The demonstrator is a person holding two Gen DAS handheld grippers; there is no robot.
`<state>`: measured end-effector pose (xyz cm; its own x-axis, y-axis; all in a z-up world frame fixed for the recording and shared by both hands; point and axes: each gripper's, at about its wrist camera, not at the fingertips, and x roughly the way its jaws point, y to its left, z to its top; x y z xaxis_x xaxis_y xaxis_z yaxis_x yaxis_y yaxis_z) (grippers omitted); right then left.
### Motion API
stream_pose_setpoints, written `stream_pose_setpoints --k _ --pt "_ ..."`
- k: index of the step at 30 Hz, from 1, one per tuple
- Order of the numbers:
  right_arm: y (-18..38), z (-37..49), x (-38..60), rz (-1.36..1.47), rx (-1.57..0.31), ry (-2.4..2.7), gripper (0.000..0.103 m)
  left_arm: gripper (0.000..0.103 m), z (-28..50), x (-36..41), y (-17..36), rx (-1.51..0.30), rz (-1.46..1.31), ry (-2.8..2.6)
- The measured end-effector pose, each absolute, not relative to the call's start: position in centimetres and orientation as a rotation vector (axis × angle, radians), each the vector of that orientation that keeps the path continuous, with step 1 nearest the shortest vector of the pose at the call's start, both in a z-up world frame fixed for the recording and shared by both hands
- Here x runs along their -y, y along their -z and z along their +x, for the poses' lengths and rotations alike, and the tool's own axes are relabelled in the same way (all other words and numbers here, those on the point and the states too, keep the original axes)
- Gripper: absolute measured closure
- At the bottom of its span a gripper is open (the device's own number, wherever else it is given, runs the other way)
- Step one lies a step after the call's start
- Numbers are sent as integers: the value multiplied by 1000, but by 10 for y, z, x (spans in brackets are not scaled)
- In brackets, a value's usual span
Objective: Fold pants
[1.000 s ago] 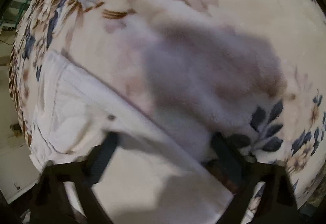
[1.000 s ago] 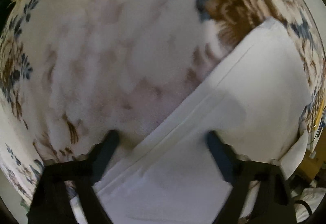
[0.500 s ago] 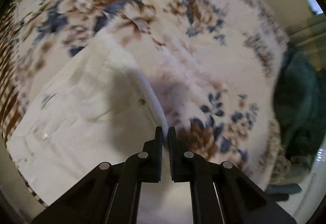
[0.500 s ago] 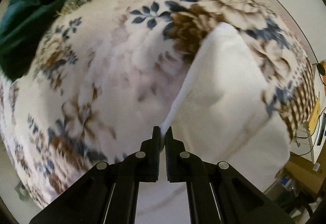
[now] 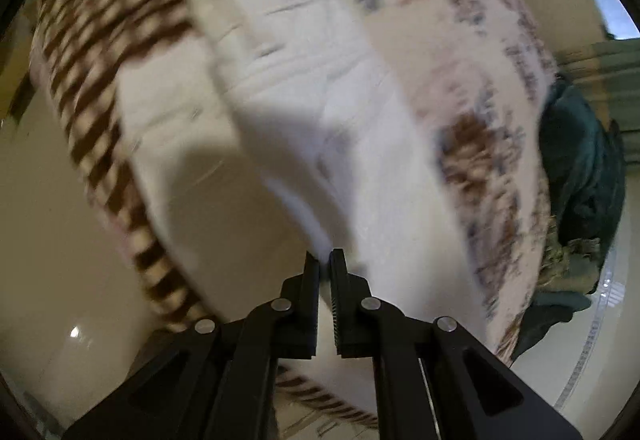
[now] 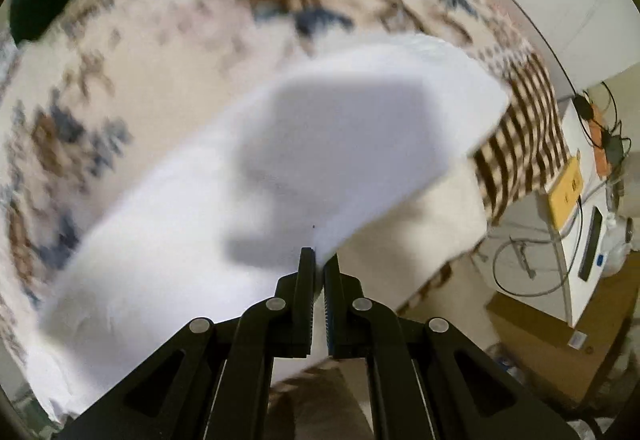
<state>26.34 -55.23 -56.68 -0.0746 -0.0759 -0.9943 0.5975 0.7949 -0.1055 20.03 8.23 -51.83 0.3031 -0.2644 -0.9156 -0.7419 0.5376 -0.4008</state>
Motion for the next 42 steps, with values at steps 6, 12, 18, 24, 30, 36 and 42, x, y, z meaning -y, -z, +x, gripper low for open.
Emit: stream_pose_setpoints --k 6,12,18,24,30,36,42 --pt "611 227 568 632 -1632 577 79 97 169 -90 535 -1314 -998 -410" --pt "602 190 550 904 -1520 416 49 81 149 -120 498 -1168 -1006 -506" --pt "618 178 510 998 -1503 285 48 69 179 -156 532 -1147 -1035 -626" --pt "621 170 487 971 -1437 324 89 103 188 -166 545 -1101 -1009 -706" --pt "589 158 474 840 -1408 325 99 103 167 -187 507 -1010 -934 -716" --pt "577 156 470 769 -1447 290 99 98 155 -214 525 -1034 -1056 -650" --pt "616 173 470 907 -1526 298 80 71 173 -215 555 -1056 -1157 -581"
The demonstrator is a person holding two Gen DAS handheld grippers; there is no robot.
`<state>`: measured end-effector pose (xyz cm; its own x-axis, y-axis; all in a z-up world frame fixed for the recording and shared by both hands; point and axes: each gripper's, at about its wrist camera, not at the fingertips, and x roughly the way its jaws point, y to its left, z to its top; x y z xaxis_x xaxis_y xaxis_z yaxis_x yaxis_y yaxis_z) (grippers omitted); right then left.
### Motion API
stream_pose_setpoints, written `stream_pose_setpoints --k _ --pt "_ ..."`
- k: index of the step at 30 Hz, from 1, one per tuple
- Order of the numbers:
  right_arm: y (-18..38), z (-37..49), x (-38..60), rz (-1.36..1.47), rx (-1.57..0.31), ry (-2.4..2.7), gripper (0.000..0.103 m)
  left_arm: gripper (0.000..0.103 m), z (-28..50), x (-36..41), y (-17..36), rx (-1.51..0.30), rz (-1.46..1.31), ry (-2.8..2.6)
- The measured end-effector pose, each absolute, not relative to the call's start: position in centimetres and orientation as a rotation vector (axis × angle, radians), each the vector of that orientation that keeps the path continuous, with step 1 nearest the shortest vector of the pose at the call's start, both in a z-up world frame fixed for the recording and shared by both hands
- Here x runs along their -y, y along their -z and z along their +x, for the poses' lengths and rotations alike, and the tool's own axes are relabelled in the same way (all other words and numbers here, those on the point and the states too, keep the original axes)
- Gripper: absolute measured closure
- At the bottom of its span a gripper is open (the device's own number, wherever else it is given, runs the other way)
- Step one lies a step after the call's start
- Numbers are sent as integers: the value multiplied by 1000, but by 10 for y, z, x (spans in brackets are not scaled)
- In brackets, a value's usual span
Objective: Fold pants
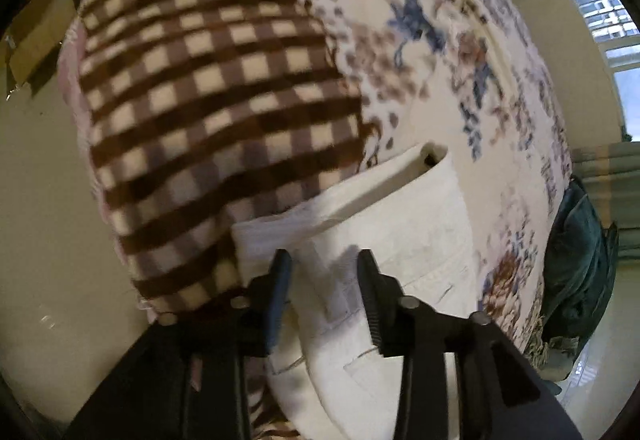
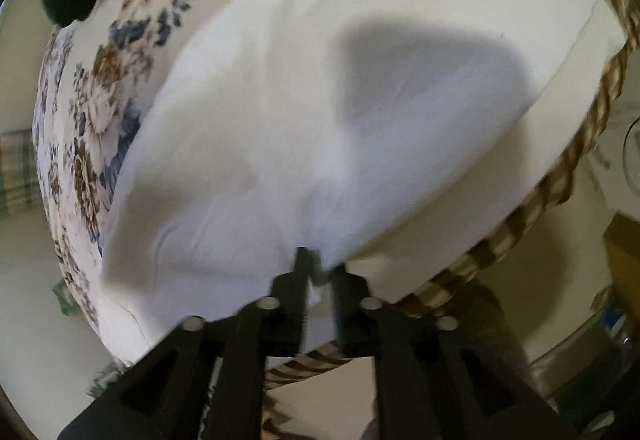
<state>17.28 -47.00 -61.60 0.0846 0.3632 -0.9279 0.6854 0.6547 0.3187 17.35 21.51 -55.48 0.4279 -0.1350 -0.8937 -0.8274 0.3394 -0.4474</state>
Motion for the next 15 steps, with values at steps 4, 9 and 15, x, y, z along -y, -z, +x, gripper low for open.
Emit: stream_pose_setpoints --k 4,9,15 --pt "633 172 461 964 -1544 303 73 71 190 -210 563 -1113 -1103 -595" --pt "631 167 449 1003 -1547 279 73 71 194 -210 558 -1164 -1088 -613" --pt "635 172 428 990 -1570 240 73 71 163 -215 556 -1102 -1162 -620"
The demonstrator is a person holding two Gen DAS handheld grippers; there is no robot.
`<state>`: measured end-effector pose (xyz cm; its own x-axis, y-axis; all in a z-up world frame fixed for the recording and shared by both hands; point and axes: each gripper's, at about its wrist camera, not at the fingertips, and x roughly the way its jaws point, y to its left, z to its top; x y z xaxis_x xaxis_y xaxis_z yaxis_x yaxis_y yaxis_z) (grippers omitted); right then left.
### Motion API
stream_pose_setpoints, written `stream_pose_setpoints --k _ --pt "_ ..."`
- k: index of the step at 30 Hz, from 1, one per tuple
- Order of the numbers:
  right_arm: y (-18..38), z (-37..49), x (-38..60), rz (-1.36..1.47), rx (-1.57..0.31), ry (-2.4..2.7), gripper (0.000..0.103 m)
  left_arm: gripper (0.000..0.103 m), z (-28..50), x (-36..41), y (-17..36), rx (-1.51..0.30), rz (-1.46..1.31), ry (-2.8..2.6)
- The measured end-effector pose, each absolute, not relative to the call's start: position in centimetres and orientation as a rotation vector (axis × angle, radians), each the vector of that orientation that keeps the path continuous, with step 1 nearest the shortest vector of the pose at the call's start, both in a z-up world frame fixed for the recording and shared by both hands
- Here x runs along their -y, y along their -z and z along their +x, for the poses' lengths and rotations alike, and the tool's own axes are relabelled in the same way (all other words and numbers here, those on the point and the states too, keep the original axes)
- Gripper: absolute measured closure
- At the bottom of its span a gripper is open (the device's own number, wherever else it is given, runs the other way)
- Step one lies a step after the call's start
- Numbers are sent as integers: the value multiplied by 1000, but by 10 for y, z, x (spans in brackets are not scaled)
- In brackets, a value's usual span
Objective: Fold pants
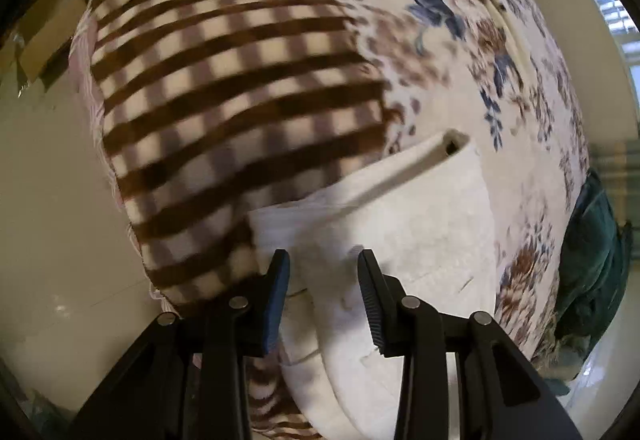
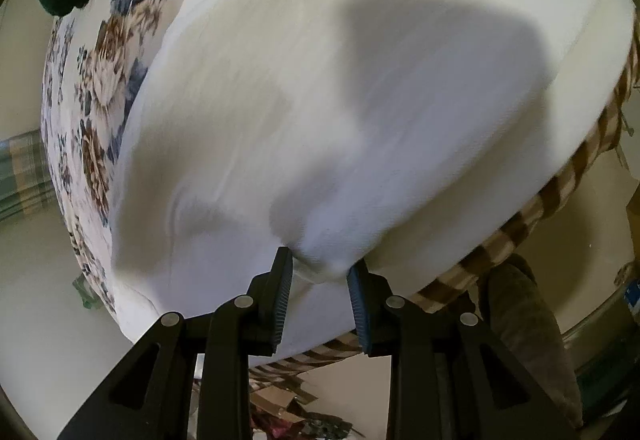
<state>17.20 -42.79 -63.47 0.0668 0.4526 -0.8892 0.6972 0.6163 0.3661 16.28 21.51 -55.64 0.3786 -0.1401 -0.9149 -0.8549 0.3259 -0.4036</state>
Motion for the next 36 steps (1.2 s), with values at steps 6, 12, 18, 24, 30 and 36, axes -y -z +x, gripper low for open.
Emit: stream_pose_setpoints --k 6,12,18,24,30,36 --pt "633 180 420 981 -1537 219 70 68 178 -214 580 -1166 -1161 -632" --pt "617 179 419 931 -1468 246 91 90 187 -208 565 -1114 -1073 -650" --pt "587 171 413 857 -1448 230 98 94 172 -211 531 -998 -1032 -627" --pt "587 147 406 813 -1499 211 98 94 160 -226 517 -979 -1041 -627" --pt "622 139 407 765 -1607 192 91 91 164 -228 555 -1102 -1000 -664" --pt "608 127 449 874 -1576 141 59 80 176 -205 512 -1146 -826 -697"
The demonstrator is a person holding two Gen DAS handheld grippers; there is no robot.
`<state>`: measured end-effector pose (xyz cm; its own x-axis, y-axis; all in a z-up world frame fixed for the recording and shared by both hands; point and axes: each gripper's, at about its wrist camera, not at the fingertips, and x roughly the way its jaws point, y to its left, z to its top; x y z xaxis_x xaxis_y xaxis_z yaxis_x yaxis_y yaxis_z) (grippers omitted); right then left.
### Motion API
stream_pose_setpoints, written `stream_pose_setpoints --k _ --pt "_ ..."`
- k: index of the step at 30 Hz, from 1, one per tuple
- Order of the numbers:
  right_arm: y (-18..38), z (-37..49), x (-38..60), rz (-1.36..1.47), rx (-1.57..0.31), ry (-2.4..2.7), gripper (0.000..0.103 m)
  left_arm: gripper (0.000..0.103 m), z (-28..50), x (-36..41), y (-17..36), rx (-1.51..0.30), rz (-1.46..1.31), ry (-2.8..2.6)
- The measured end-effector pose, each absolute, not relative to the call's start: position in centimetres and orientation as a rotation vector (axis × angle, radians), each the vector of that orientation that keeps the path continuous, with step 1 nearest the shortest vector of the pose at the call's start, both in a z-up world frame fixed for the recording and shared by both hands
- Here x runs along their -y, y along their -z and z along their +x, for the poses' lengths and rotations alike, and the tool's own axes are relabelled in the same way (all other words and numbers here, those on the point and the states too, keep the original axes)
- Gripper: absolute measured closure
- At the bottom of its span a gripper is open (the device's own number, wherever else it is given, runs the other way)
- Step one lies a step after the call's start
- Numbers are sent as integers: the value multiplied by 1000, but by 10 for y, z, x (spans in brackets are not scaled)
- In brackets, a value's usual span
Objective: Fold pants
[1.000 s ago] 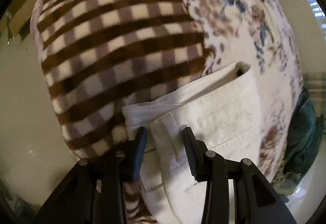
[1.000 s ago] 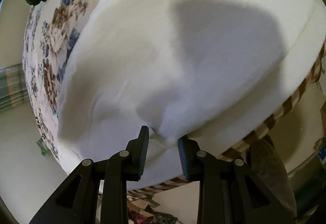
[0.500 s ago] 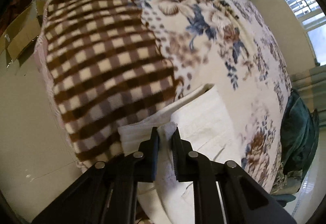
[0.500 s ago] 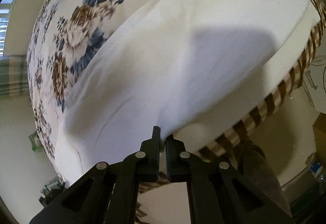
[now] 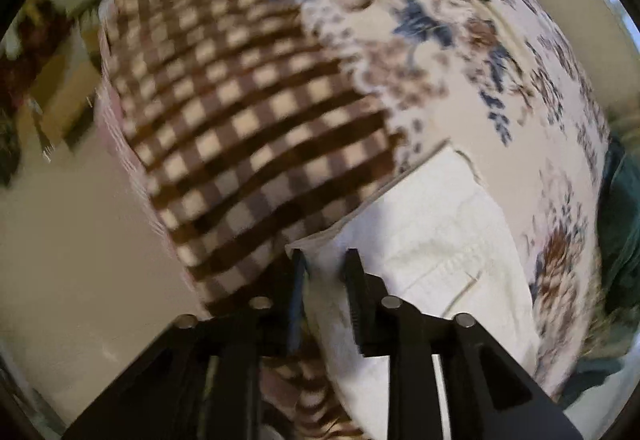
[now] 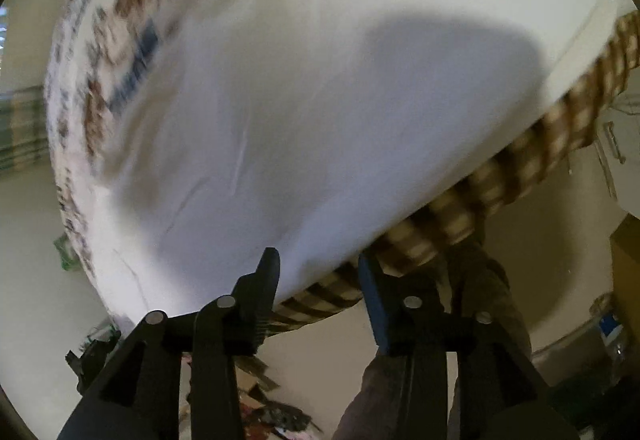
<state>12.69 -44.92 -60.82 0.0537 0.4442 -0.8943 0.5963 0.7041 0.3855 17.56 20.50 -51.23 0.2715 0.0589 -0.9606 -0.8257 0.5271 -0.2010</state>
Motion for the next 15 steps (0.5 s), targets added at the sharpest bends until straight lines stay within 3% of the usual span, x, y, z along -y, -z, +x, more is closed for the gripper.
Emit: stream_pose_setpoints --k 2,6,10,15 --pt "590 119 482 876 -1514 193 59 72 184 -187 489 -1125 -740 -671" --pt "561 106 570 911 -1366 385 59 37 212 -125 452 -1095 -553 -579" --pt "554 98 675 960 -1224 588 59 36 254 -39 450 -1133 -434 -405" --pt "581 111 759 1014 -1160 667 59 36 292 77 490 -1276 -334 -201"
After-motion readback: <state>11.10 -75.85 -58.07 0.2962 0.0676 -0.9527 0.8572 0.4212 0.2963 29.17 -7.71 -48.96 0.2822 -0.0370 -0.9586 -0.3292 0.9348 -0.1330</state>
